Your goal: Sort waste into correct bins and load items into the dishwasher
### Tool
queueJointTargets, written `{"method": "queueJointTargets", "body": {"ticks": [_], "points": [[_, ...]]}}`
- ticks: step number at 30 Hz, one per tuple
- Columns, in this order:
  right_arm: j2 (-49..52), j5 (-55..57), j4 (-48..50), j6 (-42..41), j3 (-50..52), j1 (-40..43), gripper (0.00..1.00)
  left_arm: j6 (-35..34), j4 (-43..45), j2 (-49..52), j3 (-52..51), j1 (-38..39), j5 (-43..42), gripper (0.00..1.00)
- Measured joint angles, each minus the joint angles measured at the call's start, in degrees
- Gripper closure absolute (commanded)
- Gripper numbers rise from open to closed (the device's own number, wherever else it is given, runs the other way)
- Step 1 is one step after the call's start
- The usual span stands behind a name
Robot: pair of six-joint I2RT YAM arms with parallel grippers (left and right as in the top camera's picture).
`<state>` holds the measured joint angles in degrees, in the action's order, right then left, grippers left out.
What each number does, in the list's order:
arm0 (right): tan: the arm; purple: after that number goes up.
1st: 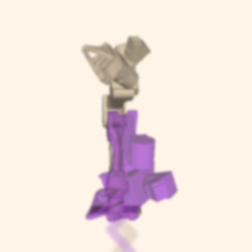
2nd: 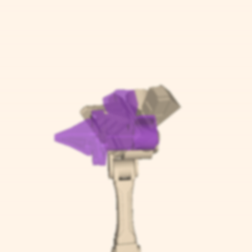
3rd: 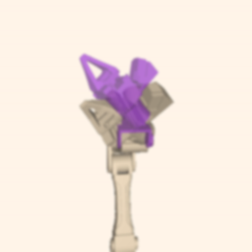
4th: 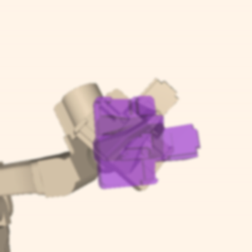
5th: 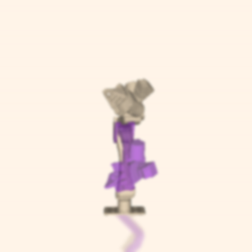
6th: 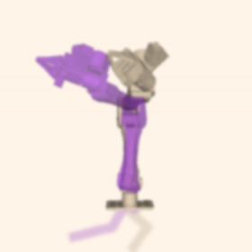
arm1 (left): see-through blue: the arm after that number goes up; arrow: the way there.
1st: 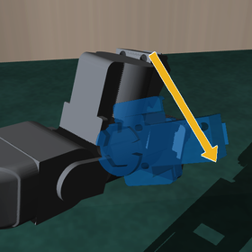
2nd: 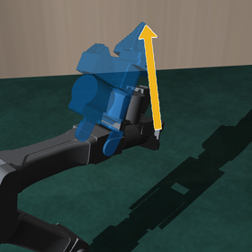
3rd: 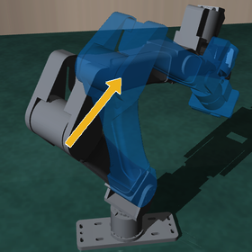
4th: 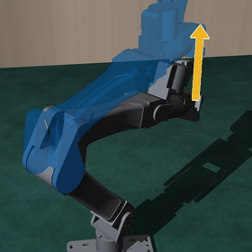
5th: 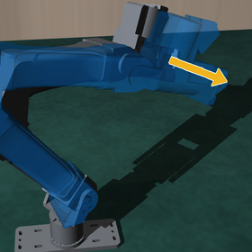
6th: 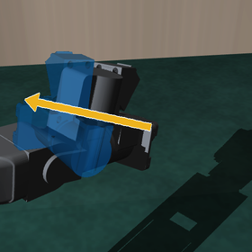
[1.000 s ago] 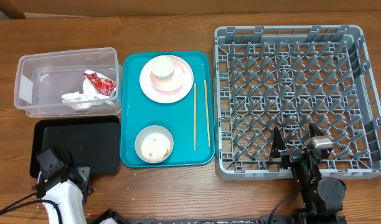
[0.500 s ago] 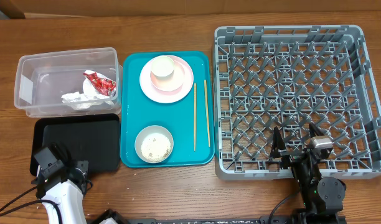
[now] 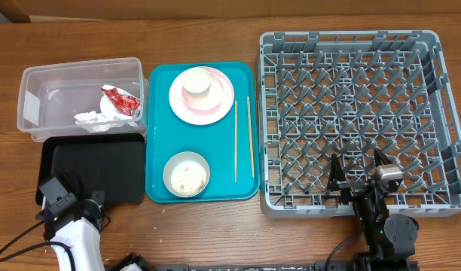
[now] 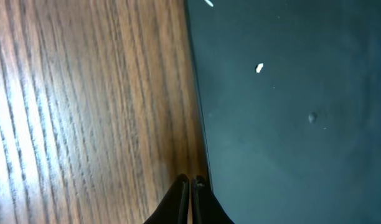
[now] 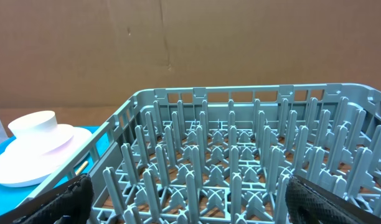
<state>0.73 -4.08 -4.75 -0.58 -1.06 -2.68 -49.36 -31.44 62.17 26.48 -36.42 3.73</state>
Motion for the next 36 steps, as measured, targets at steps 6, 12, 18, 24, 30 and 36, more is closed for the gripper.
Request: {"method": "queueJointTargets", "body": {"ticks": [6, 12, 18, 24, 30, 36], "points": [[0.00, -0.02, 0.00, -0.02, 0.00, 0.00, 0.00, 0.00, 0.79, 0.00, 0.00, -0.07, -0.09, 0.93], [0.00, -0.02, 0.02, -0.02, 0.00, 0.00, 0.00, 0.00, 2.45, 0.00, 0.00, -0.07, -0.11, 0.92], [0.00, -0.02, 0.00, 0.02, 0.00, 0.00, 0.00, 0.04, 2.80, 0.00, 0.00, -0.07, -0.11, 0.86], [0.00, 0.00, 0.02, -0.04, 0.00, 0.00, 0.00, 3.02, 2.49, 0.00, -0.04, -0.11, -0.13, 0.58], [0.00, -0.02, 0.02, -0.02, 0.00, 0.00, 0.00, 6.10, -3.72, 0.00, 1.27, -0.11, -1.81, 0.55], [0.00, -0.02, 0.02, -0.07, 0.00, 0.00, 0.00, 10.34, -14.05, 0.20, 10.58, -0.09, -6.93, 0.57]]}}
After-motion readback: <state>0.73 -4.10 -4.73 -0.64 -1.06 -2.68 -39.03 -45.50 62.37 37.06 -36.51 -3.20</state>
